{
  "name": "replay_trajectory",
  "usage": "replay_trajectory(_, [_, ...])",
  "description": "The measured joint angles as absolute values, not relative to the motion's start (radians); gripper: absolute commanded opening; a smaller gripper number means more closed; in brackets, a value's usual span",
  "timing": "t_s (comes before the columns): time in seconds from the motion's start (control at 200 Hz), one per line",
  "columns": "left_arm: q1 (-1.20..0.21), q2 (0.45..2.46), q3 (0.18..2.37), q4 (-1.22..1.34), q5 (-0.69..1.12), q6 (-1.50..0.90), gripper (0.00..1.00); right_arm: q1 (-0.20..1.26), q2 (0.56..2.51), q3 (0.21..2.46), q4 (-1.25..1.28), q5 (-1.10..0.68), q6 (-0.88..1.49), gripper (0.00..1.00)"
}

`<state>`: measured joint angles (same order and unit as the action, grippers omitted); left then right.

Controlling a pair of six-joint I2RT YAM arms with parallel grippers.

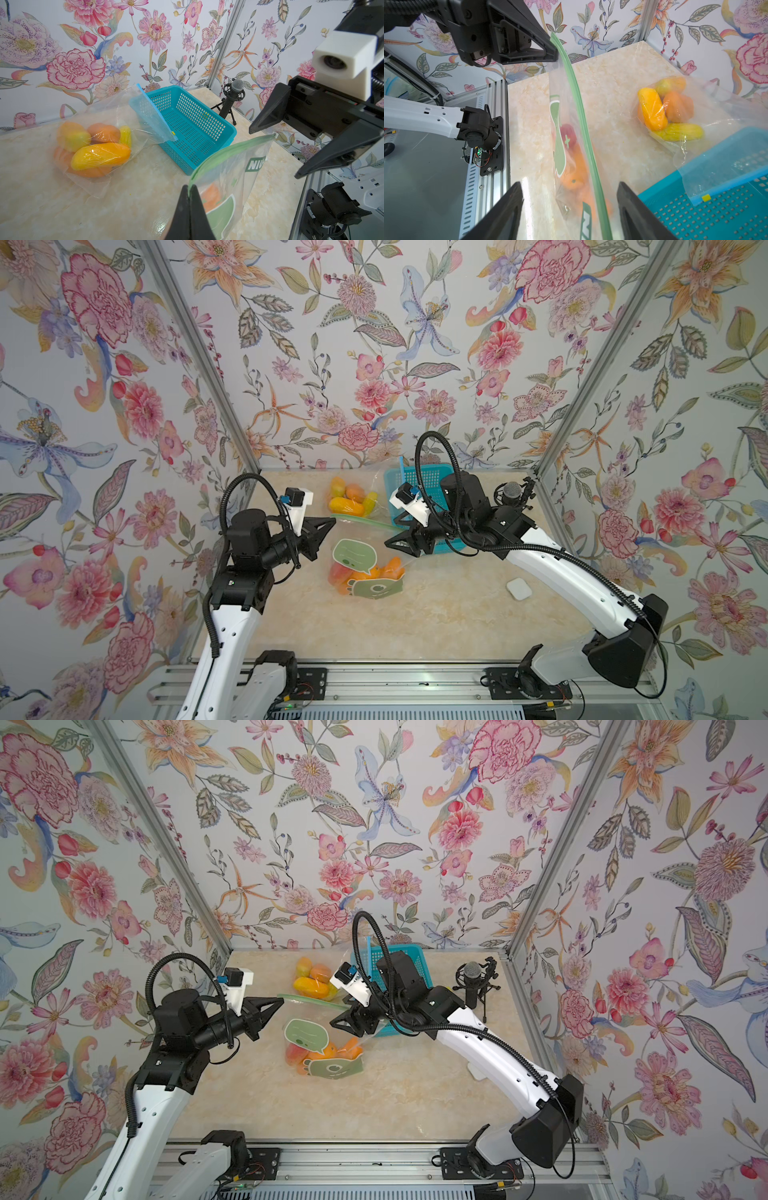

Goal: Place the mango in a zip-top bag and seal the zipper
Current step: Place the zipper food storage bag at the center of the board.

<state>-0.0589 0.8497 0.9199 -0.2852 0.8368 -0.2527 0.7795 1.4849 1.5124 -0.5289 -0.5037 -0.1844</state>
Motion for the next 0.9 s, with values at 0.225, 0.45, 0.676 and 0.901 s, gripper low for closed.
replay_trajectory(0.225, [-0.059, 0.848, 0.920, -0.286, 0.833, -0.250, 0.00, 0.794, 1.585, 1.606, -0.521, -0.523, -0.165, 0.33])
replay_trajectory(0.45, [-0.059, 0.846, 0.932, -0.296, 0.791, -0.254, 0.23, 0.814, 1.601, 1.643, -0.515, -0.563, -0.134, 0.00])
replay_trajectory(0.676, [-0.059, 0.841, 0.981, -0.326, 0.527, -0.266, 0.38, 0.877, 1.682, 1.769, -0.519, -0.569, -0.057, 0.00])
replay_trajectory(0.901, [-0.059, 0.801, 0.979, -0.361, 0.347, -0.301, 0.90, 0.946, 1.836, 1.921, -0.527, -0.571, 0.016, 0.00])
